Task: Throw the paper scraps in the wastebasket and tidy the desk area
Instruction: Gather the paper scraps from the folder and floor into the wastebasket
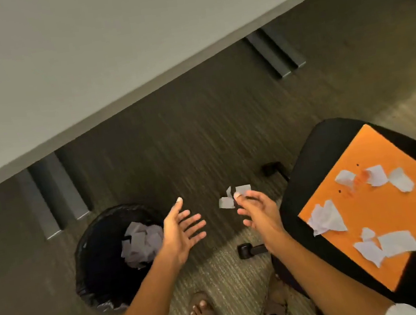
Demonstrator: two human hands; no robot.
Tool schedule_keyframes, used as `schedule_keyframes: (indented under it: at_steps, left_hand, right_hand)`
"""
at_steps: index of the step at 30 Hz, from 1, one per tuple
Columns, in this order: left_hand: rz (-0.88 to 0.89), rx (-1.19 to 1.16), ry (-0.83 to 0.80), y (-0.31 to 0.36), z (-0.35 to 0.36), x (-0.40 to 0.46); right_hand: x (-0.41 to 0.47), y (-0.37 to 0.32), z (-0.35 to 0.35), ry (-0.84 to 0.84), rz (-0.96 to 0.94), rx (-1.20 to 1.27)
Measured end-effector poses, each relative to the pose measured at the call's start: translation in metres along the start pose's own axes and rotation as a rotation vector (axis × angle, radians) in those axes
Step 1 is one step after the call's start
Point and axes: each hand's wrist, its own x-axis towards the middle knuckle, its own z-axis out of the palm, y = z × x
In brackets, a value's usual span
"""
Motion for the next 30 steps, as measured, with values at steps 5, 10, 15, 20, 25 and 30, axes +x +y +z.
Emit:
schedule_keyframes:
  at_steps: [5,10,15,20,25,30]
  left_hand:
    - [0.044,0.263,-0.099,-0.019,0.111,0.0]
    - [0.271,0.702,-0.145,-0.075,0.196,-0.007]
    - [0.752,1.551,-0.323,-0.114,0.231,-0.008]
    - [0.821,2.023,-0.368,-0.14,0.255,-0.008]
    - [0.795,2.128,-0.378,-0.154,0.264,-0.002]
    - [0.799,2.005,-0.436,-0.159,0.273,0.005]
  right_hand:
    - [0.013,-0.037,-0.084,0.141,-0.17,0.02]
    - [0.017,-0.045,-0.184,0.529,-0.223,-0.06]
    - [0.008,-0.017,-0.268,0.773,-0.057,-0.362]
    - [-0.002,0.02,-0.317,0.589,0.1,-0.728]
    - [0.0,0.042,-0.316,0.382,0.088,-0.866]
    - [0.009,0.048,-0.309,0.297,-0.023,-0.992]
